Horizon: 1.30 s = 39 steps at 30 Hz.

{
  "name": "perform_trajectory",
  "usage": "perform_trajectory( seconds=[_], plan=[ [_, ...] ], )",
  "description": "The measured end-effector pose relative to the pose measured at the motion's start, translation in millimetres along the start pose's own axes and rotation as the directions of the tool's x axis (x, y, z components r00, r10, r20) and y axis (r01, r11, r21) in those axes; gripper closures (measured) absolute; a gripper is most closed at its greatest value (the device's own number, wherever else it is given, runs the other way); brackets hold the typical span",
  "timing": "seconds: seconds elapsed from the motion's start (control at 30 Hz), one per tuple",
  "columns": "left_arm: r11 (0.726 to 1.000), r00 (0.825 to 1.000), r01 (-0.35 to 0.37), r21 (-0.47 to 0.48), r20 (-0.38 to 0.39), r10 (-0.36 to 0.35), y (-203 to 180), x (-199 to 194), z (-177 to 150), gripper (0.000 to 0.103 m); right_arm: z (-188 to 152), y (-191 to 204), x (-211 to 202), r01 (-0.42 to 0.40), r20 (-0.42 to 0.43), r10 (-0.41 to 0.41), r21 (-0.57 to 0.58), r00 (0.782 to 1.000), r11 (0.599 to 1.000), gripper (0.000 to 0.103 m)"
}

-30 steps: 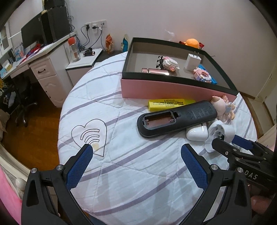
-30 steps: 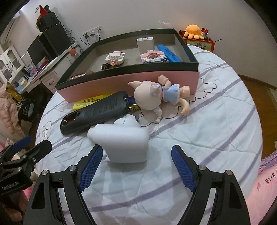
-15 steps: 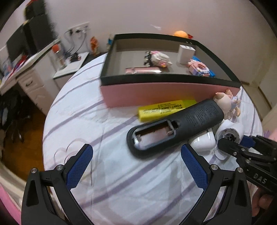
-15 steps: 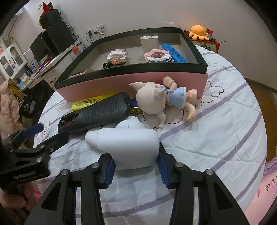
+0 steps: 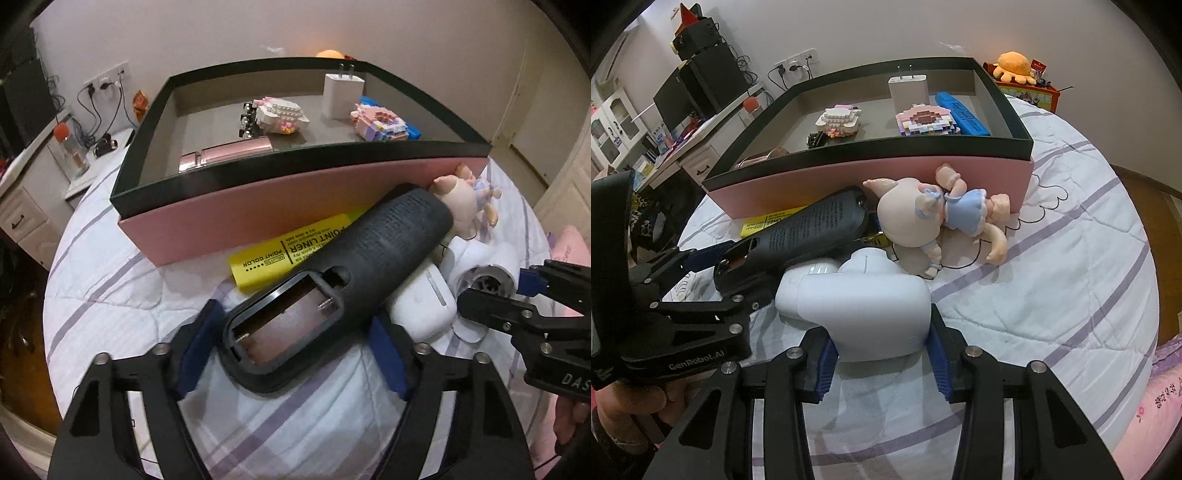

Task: Organize rigid objects
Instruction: 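Grasp the black remote control with the left gripper while the right gripper grasps the white hair dryer, then carry the remote and hair dryer into the pink box and release both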

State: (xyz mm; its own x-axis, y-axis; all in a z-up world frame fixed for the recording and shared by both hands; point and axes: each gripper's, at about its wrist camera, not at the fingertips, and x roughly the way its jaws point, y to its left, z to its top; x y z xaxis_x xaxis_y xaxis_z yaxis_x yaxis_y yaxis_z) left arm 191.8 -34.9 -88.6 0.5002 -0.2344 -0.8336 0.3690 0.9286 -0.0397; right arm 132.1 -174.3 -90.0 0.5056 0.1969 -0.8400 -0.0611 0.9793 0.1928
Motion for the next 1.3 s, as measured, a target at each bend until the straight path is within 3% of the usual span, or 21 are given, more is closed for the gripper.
perform_trajectory(
  seconds=[0.2, 0.33, 0.37, 0.5, 0.77, 0.83, 0.87, 0.93, 1.0, 1.3],
  plan=[
    [0.998, 0.999, 0.034, -0.046, -0.001, -0.034, 14.3, -6.3, 0.1, 0.053, 0.0, -0.5, -0.5, 0.001, 0.0, -0.001, 0.002, 1.0, 1.0, 0.059],
    [0.999, 1.0, 0.014, -0.041, -0.001, -0.015, 13.2, -6.9, -1.5, 0.055, -0.2, -1.4, -1.4, -0.001, 0.0, 0.001, 0.006, 1.0, 1.0, 0.059],
    [1.0, 1.0, -0.004, -0.027, 0.001, 0.004, 9.6, -6.4, -1.7, 0.052, -0.5, -1.8, -1.7, -0.001, 0.0, 0.001, 0.008, 1.0, 1.0, 0.059],
    [0.996, 0.996, -0.087, 0.033, 0.015, 0.086, -4.6, -6.4, -2.3, 0.021, -1.3, -2.4, -2.1, 0.0, 0.0, 0.0, 0.008, 1.0, 1.0, 0.059],
    [0.973, 0.978, -0.194, 0.128, 0.104, 0.181, -25.5, -14.5, -2.8, 0.022, -2.4, -3.5, -2.2, -0.005, 0.001, 0.005, 0.011, 1.0, 1.0, 0.059],
    [0.963, 0.971, -0.219, 0.157, 0.128, 0.2, -30.6, -15.8, -3.1, 0.027, -2.8, -4.1, -2.3, -0.007, 0.001, 0.007, 0.012, 1.0, 1.0, 0.059],
    [0.963, 0.974, -0.211, 0.165, 0.123, 0.192, -32.7, -14.1, -2.7, 0.037, -3.0, -4.2, -2.5, -0.007, 0.001, 0.007, 0.012, 1.0, 1.0, 0.059],
    [0.978, 0.986, -0.148, 0.147, 0.097, 0.135, -31.0, -10.5, -1.1, 0.051, -3.1, -4.1, -2.6, -0.006, 0.001, 0.006, 0.011, 1.0, 1.0, 0.059],
    [0.983, 0.987, -0.134, 0.128, 0.101, 0.121, -29.9, -13.2, -0.7, 0.06, -3.3, -4.6, -2.9, -0.006, 0.001, 0.006, 0.012, 1.0, 1.0, 0.059],
    [0.999, 0.994, -0.037, 0.019, 0.099, 0.035, -15.2, -22.5, -1.4, 0.062, -4.0, -5.3, -4.4, -0.006, 0.004, 0.006, 0.02, 1.0, 1.0, 0.059]
  ],
)
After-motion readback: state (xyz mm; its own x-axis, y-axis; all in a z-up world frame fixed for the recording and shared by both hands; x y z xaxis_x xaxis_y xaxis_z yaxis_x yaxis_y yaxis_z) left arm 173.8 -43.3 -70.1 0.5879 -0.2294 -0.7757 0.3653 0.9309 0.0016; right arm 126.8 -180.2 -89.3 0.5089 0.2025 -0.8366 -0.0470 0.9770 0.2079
